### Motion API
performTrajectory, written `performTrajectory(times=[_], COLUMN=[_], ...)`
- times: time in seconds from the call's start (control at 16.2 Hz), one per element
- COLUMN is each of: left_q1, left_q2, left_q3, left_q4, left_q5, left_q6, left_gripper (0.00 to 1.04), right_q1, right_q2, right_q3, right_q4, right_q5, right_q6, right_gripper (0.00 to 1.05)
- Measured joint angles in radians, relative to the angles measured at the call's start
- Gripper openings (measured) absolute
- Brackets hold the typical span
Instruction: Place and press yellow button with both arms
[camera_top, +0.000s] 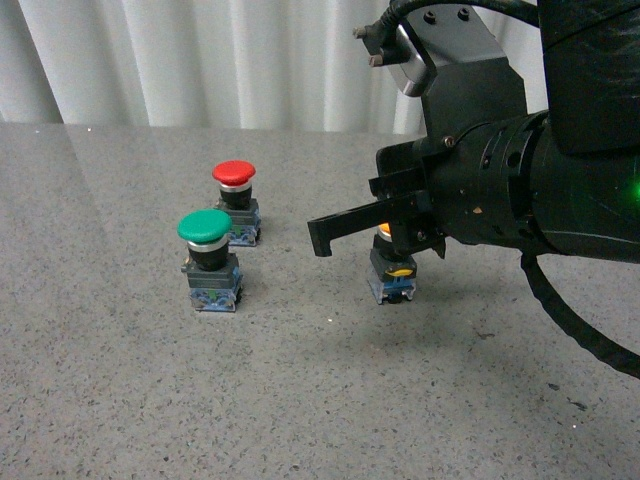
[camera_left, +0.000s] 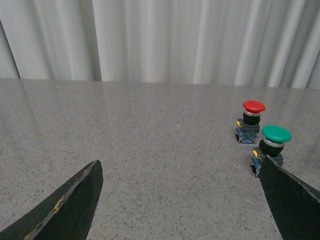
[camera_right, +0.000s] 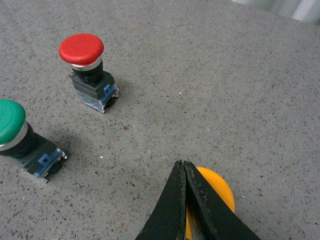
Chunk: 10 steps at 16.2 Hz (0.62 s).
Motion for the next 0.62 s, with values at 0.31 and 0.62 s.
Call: performTrajectory(times=[0.31,0.62], left_q1=[0.000,0.000], left_q2=[0.000,0.000], left_q3=[0.000,0.000], left_q4=[0.000,0.000], left_q5=[0.000,0.000], left_q6=[0.000,0.000], left_gripper=[0.98,0.98], right_q1=[-0.007,-0.011], right_q2=[0.003,0.023], right_q3=[-0.001,0.008], right_q4=[-0.014,-0.046], right_q5=[0.000,0.018], right_q6=[0.000,0.000], right_gripper=[0.02,0.02])
